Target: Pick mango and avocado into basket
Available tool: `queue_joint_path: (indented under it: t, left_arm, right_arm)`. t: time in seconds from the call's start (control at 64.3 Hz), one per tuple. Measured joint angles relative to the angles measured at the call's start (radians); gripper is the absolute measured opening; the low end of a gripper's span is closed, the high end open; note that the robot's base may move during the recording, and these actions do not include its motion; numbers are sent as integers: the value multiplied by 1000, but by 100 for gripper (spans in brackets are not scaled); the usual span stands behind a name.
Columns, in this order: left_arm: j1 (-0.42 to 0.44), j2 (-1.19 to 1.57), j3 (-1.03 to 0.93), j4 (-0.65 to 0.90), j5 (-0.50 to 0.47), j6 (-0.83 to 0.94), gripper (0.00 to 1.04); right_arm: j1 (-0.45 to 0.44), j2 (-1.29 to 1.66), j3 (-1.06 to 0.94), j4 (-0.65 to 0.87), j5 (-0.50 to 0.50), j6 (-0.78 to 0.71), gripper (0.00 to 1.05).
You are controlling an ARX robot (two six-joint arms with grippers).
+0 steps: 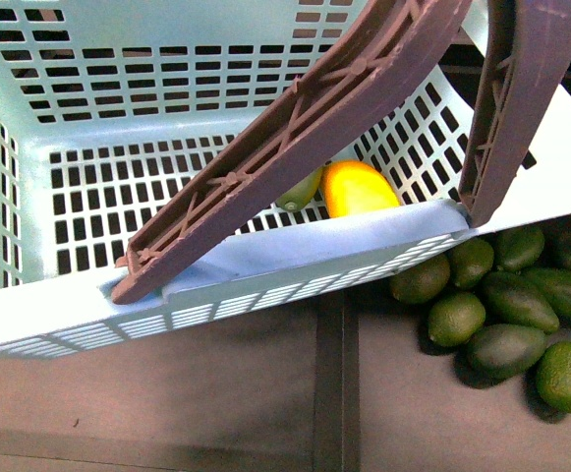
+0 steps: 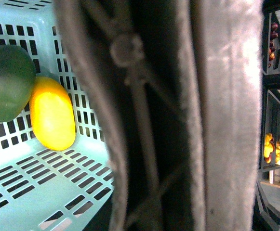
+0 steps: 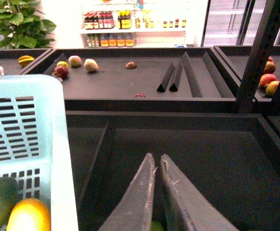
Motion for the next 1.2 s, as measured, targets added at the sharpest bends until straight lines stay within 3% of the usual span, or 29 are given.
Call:
queue_joint_path:
  t: [0.031, 0.264, 0.342, 0.42, 0.731, 1.197]
  left_arm:
    - [0, 0, 0, 0, 0, 1, 14]
    - [1, 0, 0, 0, -4, 2, 14]
    - [0, 0, 0, 0, -1, 1, 14]
    - [1, 0, 0, 0, -1, 1, 14]
    - [1, 0, 0, 0, -3, 1, 14]
    - [1, 0, 0, 0, -4, 2, 14]
  right_arm:
    - [-7, -18, -14, -3, -8, -2, 2]
    - [-50, -149, -96, -54, -50, -5, 2]
    - [-116, -224, -129, -96, -132, -7, 2]
    - [-139, -269, -146, -126, -133, -6, 2]
    - [-141, -391, -206, -174, -140, -7, 2]
    - [-141, -631, -207, -398, -141, -7, 2]
